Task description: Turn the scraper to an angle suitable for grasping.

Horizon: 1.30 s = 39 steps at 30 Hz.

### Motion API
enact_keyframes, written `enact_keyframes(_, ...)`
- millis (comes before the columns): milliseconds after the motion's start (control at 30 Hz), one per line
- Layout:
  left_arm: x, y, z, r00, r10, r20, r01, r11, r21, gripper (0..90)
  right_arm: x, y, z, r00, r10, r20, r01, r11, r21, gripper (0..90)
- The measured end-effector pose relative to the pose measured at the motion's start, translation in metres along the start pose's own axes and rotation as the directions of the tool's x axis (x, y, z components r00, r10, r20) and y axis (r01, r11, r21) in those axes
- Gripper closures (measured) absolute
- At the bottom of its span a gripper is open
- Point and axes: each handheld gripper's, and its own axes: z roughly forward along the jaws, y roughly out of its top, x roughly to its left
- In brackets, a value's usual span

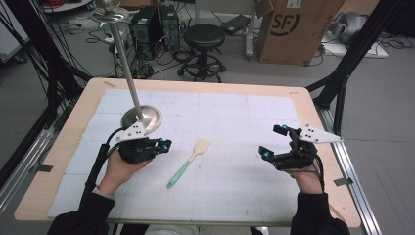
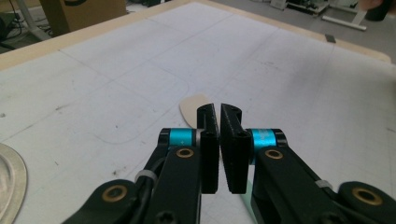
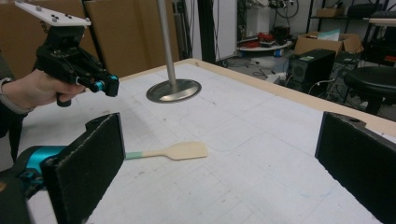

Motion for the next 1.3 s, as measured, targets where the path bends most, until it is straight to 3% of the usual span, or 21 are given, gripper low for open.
enact_keyframes(167, -0.003, -0.005, 0.009, 0.9997, -0.022, 0.011, 0.022, 0.9993, 0.029, 89.4, 0.000, 0.000, -0.001, 1.0000, -0.003, -0.001, 0.003, 1.000, -0.004, 0.7)
enact_keyframes(367, -0.006, -0.011, 0.021, 0.9994, -0.012, 0.032, 0.010, 0.9980, 0.062, 89.8, -0.001, -0.001, 0.000, 1.0000, 0.000, -0.001, 0.000, 1.000, 0.002, 0.7)
enact_keyframes(500, -0.007, -0.014, 0.028, 0.9967, -0.040, 0.071, 0.034, 0.9966, 0.075, 89.9, -0.001, -0.002, 0.001, 1.0000, -0.002, -0.004, 0.002, 1.000, 0.006, 0.7)
enact_keyframes(700, -0.018, -0.018, 0.040, 0.9954, -0.010, 0.096, -0.001, 0.9938, 0.111, 89.9, 0.000, -0.002, 0.002, 1.0000, -0.005, -0.008, 0.005, 1.000, 0.010, 0.7)
enact_keyframes(1033, -0.030, -0.029, 0.060, 0.9917, 0.001, 0.129, -0.028, 0.9770, 0.211, 89.8, 0.000, -0.002, 0.003, 0.9999, -0.006, -0.008, 0.006, 1.000, 0.016, 0.7)
enact_keyframes(1067, -0.032, -0.031, 0.064, 0.9918, 0.006, 0.127, -0.037, 0.9709, 0.237, 89.8, 0.000, -0.003, 0.003, 1.0000, -0.004, -0.009, 0.004, 1.000, 0.015, 0.6)
enact_keyframes(1233, -0.037, -0.035, 0.069, 0.9908, 0.035, 0.131, -0.072, 0.9541, 0.291, 89.8, -0.002, -0.003, 0.004, 0.9999, -0.003, -0.011, 0.003, 1.000, 0.013, 0.6)
enact_keyframes(1300, -0.035, -0.036, 0.069, 0.9914, 0.013, 0.130, -0.051, 0.9539, 0.296, 89.7, -0.002, -0.003, 0.004, 0.9999, 0.004, -0.012, -0.004, 1.000, 0.017, 0.6)
